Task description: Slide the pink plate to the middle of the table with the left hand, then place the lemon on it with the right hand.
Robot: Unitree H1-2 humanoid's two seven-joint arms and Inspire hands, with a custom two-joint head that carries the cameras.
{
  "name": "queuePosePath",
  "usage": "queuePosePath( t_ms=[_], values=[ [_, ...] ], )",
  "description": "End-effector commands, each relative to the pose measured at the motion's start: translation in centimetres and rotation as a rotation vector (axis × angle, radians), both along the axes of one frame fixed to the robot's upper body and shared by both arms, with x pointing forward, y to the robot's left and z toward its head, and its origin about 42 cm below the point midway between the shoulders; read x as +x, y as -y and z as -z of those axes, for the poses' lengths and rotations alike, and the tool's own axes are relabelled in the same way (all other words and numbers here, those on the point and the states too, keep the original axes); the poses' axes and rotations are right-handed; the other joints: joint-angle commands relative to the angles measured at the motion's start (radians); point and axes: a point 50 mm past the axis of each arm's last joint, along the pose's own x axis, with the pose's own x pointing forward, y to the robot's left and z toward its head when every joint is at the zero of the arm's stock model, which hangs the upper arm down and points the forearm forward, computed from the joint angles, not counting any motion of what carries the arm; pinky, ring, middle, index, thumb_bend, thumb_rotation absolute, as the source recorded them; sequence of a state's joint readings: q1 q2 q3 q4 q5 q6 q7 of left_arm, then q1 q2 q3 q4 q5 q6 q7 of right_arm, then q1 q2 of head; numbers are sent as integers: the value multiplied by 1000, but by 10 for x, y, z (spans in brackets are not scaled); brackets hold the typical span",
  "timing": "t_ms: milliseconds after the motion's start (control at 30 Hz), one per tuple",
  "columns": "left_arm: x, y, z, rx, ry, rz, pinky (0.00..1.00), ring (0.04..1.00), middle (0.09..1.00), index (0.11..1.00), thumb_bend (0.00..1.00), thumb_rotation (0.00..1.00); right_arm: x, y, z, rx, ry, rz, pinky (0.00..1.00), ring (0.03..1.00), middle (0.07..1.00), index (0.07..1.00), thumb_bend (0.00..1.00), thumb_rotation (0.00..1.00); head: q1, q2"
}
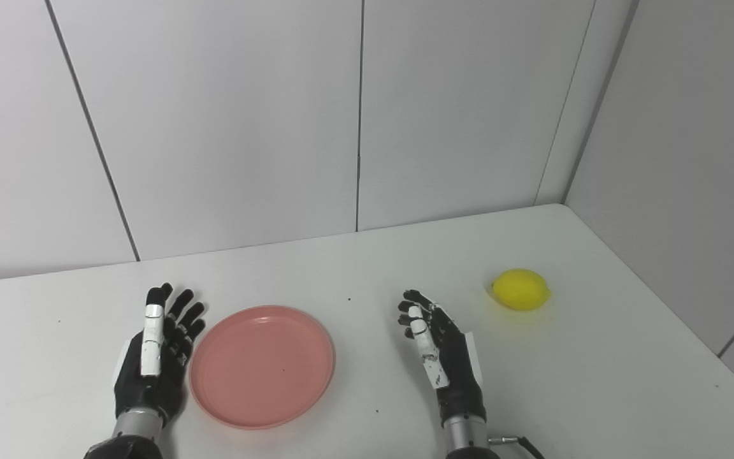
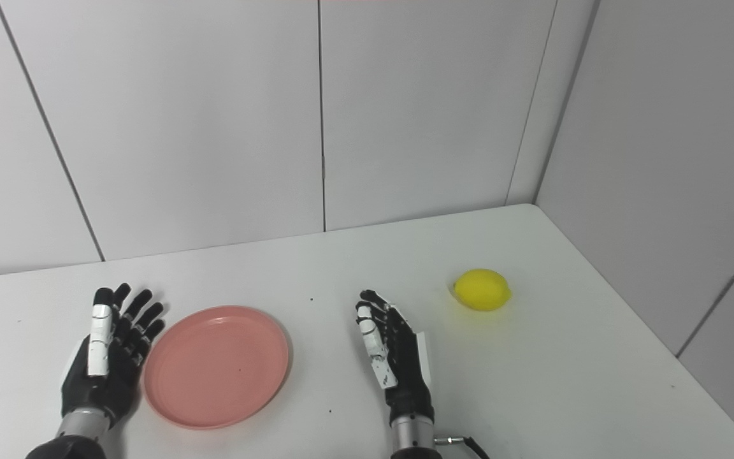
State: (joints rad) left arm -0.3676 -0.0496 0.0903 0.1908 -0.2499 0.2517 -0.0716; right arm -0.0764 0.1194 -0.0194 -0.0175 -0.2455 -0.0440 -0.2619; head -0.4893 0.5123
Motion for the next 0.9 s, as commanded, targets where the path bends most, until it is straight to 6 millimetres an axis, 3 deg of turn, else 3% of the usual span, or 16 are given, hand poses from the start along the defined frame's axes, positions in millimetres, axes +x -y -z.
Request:
queuePosePath(
  t_ms=[0,167,333,533,633,733,867],
  values=[
    [4,3,-4,8,5,12,930,907,932,986,796,838,7,-3,-25,-25,105,6,687,717,751,761,742,922,1,1],
    [2,5,-4,7,0,15,913,901,931,986,798,835,9,0,-36,-83,120,13,700,733,769,778,746,912,-7,-3],
    [0,6,-1,3,-3,17,912,903,934,991,781,836,18,15,-53,-309,163,21,691,737,767,777,685,944,-10,-4],
    [0,8,2,-24,-10,17,933,919,949,995,800,812,26,31,-70,-436,190,39,700,758,754,759,686,910,-7,-2],
    [-1,9,1,-18,-9,17,923,910,938,986,807,811,31,40,-81,-508,196,41,665,737,747,759,700,916,-7,1],
    [-1,9,3,-11,-8,19,932,914,940,992,817,819,35,47,-86,-550,202,33,562,629,675,769,706,896,-8,1],
    [-2,10,3,-9,-12,22,922,912,940,989,826,814,42,55,-94,-765,222,54,546,641,695,740,769,961,-8,1]
  ],
)
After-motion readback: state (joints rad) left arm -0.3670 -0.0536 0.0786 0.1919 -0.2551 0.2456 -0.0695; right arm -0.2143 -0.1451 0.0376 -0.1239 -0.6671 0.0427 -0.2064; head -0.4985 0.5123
